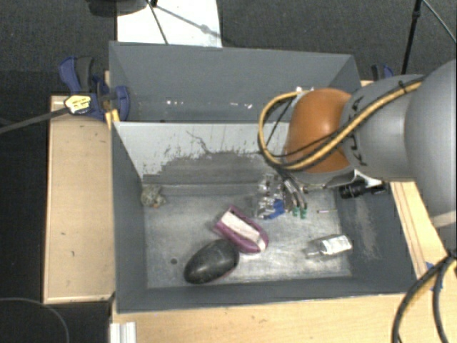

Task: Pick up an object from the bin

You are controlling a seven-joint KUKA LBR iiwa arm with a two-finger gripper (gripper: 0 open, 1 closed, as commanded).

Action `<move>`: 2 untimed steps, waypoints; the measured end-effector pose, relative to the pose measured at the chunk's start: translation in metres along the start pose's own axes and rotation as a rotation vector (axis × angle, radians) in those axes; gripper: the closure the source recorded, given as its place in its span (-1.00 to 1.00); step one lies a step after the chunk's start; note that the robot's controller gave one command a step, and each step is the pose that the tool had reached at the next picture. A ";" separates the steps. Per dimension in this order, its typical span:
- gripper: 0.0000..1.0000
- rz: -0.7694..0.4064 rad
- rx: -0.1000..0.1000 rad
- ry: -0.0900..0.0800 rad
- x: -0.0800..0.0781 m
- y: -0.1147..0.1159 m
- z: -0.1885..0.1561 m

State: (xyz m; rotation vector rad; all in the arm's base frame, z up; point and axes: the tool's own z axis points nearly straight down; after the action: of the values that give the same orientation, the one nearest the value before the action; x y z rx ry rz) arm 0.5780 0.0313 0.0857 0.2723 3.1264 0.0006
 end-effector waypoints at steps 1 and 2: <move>-1.00 0.002 0.000 0.000 0.000 0.000 0.000; -1.00 0.033 0.001 0.003 0.000 -0.031 0.013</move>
Offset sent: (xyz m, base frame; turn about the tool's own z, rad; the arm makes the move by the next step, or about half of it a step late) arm 0.0000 0.0000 0.0000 0.0000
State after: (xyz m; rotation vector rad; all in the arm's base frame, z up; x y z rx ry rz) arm 0.5727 0.0010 0.0727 0.3235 3.1247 0.0001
